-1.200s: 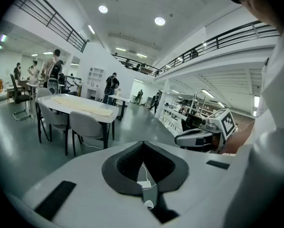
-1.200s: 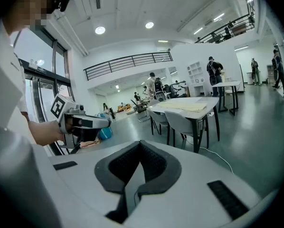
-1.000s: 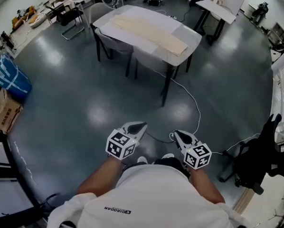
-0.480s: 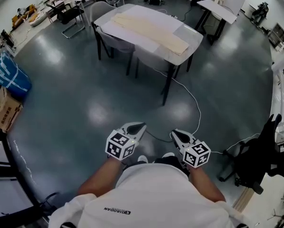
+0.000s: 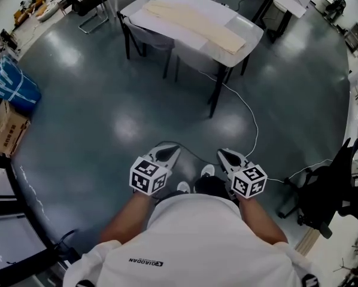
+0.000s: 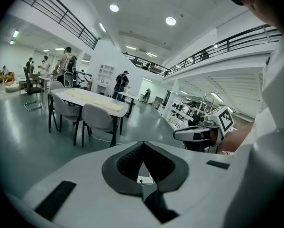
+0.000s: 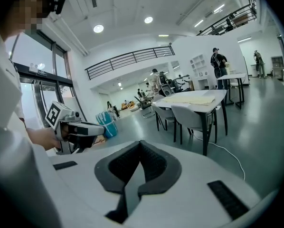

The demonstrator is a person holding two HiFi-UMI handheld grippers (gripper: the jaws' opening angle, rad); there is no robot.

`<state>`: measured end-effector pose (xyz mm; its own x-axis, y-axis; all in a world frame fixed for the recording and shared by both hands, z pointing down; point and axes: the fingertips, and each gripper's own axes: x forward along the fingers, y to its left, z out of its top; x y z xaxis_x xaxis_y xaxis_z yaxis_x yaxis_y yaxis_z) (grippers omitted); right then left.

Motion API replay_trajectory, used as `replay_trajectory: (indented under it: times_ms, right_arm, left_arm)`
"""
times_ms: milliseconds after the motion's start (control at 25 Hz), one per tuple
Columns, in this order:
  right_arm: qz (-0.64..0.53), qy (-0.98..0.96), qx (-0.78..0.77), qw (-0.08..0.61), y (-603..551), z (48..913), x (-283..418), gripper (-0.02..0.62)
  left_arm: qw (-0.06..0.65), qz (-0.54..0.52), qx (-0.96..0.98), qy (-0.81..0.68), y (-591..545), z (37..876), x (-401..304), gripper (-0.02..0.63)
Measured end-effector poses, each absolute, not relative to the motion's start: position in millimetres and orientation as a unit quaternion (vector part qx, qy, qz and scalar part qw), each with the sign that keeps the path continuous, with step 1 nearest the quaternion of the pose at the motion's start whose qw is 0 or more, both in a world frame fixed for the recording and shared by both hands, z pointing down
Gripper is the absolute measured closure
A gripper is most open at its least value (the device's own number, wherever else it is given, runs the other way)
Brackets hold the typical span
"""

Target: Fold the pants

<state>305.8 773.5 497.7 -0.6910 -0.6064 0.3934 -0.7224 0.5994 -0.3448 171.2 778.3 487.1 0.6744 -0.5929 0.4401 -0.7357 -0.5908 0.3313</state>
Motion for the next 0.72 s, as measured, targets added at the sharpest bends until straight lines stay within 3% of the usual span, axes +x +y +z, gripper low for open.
replay_trajectory:
  times_ms: [720]
  right_arm:
    - [0.239,-0.897,0.356,0.104,658,499,272,0.575]
  left_arm:
    - [0.25,0.144,0.869,-0.403,679,489,148,0.58]
